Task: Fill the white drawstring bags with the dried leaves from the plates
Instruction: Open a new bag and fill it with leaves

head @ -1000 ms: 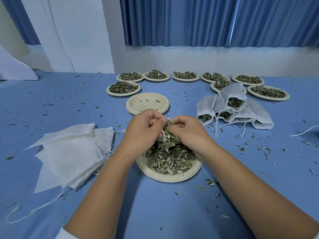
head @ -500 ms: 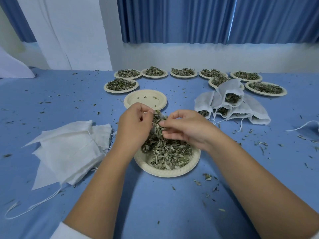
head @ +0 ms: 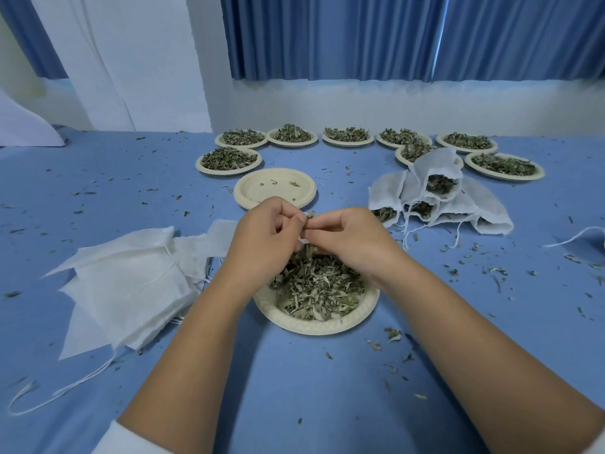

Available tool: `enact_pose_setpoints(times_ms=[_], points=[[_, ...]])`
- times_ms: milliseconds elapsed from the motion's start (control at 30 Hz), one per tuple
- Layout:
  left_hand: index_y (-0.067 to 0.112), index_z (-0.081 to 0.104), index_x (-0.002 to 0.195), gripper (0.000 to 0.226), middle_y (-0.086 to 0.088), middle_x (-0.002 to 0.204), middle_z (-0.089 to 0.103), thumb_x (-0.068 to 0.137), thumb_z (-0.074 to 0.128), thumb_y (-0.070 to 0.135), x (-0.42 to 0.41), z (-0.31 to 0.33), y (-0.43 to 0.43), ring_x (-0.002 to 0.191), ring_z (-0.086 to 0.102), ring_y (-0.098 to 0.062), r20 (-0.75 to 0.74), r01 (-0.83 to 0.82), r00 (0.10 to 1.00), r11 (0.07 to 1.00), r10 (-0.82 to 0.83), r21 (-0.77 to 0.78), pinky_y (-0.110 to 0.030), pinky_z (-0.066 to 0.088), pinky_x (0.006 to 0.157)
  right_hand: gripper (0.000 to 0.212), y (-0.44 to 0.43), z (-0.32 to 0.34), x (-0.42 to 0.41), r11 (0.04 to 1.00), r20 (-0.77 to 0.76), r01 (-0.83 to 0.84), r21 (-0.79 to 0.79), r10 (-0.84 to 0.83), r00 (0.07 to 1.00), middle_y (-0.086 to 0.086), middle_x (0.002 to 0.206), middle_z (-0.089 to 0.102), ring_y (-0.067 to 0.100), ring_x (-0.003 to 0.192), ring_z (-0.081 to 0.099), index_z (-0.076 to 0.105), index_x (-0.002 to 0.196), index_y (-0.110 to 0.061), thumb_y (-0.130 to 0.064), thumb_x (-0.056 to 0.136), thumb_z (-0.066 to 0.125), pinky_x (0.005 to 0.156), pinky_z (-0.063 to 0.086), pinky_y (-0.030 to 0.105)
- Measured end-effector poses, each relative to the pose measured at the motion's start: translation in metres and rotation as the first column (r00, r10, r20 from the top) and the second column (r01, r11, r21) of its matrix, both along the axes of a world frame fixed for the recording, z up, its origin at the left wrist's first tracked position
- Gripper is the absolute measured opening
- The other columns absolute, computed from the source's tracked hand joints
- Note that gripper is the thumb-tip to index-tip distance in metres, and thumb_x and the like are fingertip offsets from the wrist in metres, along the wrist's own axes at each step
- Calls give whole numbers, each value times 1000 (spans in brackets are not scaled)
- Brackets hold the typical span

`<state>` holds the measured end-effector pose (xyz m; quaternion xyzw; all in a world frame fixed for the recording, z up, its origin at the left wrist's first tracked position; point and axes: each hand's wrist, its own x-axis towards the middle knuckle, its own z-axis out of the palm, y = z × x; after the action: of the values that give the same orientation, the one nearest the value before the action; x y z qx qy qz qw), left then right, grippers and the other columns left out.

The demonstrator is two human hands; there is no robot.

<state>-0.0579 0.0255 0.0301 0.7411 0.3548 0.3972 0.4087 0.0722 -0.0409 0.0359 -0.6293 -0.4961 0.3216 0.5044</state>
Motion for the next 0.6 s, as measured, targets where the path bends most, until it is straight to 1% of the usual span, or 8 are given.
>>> enact_pose_setpoints(times_ms=[67,200,300,367,433,467,533,600], points=[[22,60,81,15,10,49,60,95,57,18,1,0,-1,43,51,2,-18,10,1000,1000,-10,9,-18,36,49,14,-1,-1,-3,1000,86,-5,-12,6,996,14,84,74,9,68,60,78,81,-18,-10,86,68,72,49,27],[22,60,81,14,12,51,62,95,58,19,-1,0,1,49,58,4,0,-82,997,996,82,20,-15,46,53,13,1,1,-3,995,87,85,60,-90,992,-4,78,70,1,60,55,73,84,-24,-15,78,81,70,48,25],[17,61,84,11,14,47,60,95,59,19,-1,1,2,47,57,6,23,-93,995,996,93,4,-8,40,49,27,2,-1,0,979,140,179,94,-191,972,-7,82,56,2,61,46,66,92,-20,-22,73,85,65,42,21],[18,61,84,11,13,48,60,95,59,20,0,1,2,49,58,5,18,-84,996,996,84,-13,-12,42,54,38,3,-2,0,975,163,205,80,-216,963,-7,95,55,4,71,51,62,101,-20,-27,72,86,68,42,21],[19,61,83,11,12,49,61,94,59,20,-1,1,2,51,59,1,19,-74,997,997,75,-36,-18,44,58,45,3,-2,-1,981,149,189,32,-192,970,-5,109,56,8,81,61,58,111,-23,-28,74,84,73,52,26],[20,61,83,11,12,49,61,94,59,20,-1,2,2,51,59,1,19,-71,997,997,72,-38,-18,44,58,45,3,-2,-1,986,115,166,-2,-165,980,-4,111,57,8,80,65,58,113,-23,-27,76,83,73,57,27],[20,60,82,13,13,49,61,95,59,19,-2,3,1,48,57,4,16,-66,998,997,67,-26,-11,42,52,33,3,-2,-1,993,-8,116,-24,-116,993,1,98,63,4,66,67,63,104,-20,-19,78,82,64,59,24],[19,60,82,14,14,47,60,95,58,18,-3,4,0,45,56,5,12,-71,997,997,71,-20,-6,37,46,22,2,-2,-2,992,-4,129,10,-129,992,0,83,65,0,55,64,66,91,-19,-15,77,82,60,58,22]])
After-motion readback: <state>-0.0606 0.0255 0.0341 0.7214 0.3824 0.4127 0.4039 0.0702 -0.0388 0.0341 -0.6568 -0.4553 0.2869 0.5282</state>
